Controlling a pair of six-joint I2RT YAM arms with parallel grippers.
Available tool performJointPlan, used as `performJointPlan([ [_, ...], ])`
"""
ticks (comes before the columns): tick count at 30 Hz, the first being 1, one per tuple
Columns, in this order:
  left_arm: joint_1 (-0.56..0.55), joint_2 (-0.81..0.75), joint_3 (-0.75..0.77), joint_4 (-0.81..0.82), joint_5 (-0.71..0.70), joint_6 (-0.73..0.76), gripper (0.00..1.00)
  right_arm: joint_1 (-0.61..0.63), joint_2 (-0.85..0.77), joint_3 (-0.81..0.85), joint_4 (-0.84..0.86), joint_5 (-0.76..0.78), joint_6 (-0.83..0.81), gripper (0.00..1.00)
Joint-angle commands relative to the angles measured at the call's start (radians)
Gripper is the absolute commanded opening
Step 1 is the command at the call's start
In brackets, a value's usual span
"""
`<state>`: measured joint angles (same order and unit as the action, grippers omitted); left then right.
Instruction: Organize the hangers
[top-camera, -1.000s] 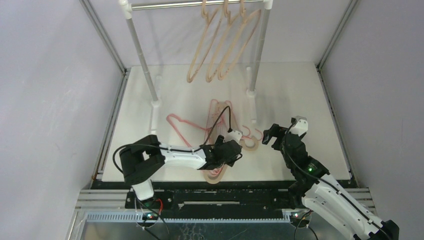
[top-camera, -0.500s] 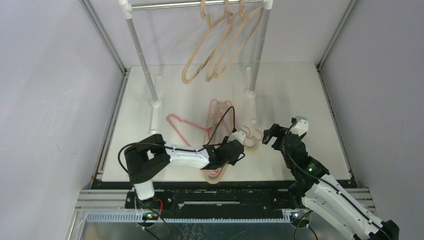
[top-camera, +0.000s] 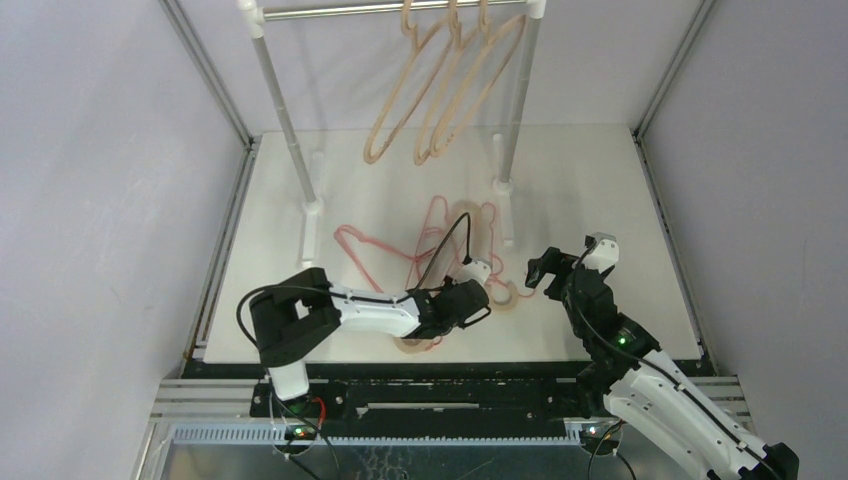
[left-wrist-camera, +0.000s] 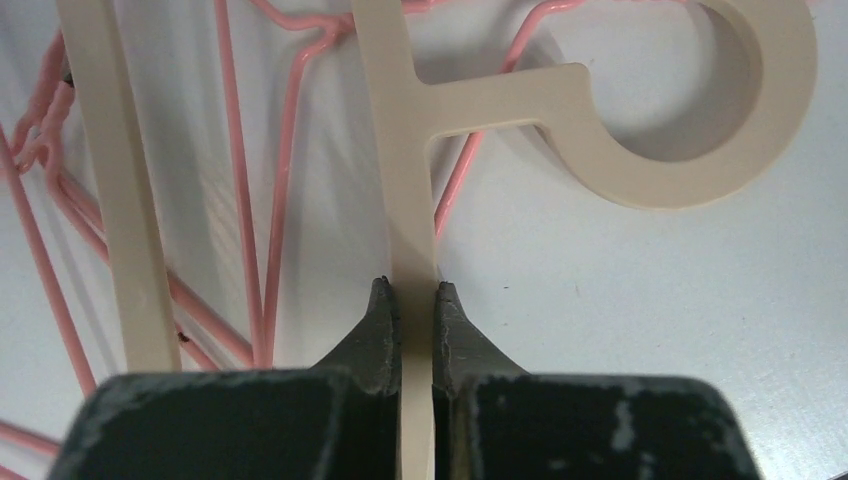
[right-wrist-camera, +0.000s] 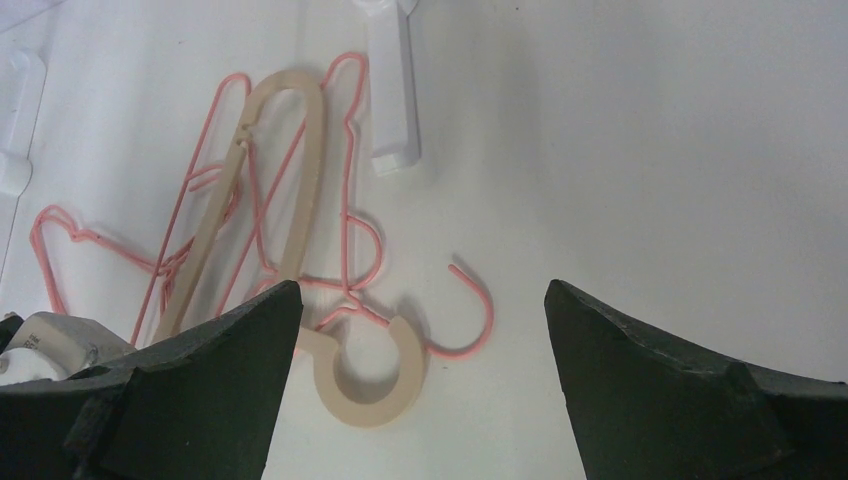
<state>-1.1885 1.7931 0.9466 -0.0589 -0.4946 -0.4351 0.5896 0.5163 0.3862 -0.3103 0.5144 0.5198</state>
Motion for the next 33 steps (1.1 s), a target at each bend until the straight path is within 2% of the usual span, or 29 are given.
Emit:
performJointPlan([
  [1, 0.002, -0.064, 0.019, -0.103, -0.064, 0.028, 0.0, 0.0, -0.006, 0.006, 0.009, 0.011, 0.002, 1.0],
  [10, 0.004, -0.333, 0.065, -0.244, -0.013, 0.05, 0.0, -0.001, 0.007, 0.006, 0.026, 0.007, -0.001, 1.0],
  [14, 0.051, -0.421, 0.03, -0.261, 0.065, 0.003, 0.0, -0.002, 0.009, 0.006, 0.031, 0.004, 0.004, 1.0],
  [22, 0.331, -0.634, -0.24, -0.041, 0.406, -0.138, 0.0, -0.002, -0.004, 0.005, 0.023, 0.0, 0.006, 1.0],
  [29, 0.551, -0.787, -0.205, -0.053, 0.554, -0.134, 0.0, -0.002, -0.004, 0.003, 0.027, -0.007, 0.006, 1.0],
  [33, 0.748, -0.82, -0.208, -0.023, 0.65, -0.158, 0.0, -0.001, -0.001, 0.003, 0.035, -0.012, 0.008, 1.0],
])
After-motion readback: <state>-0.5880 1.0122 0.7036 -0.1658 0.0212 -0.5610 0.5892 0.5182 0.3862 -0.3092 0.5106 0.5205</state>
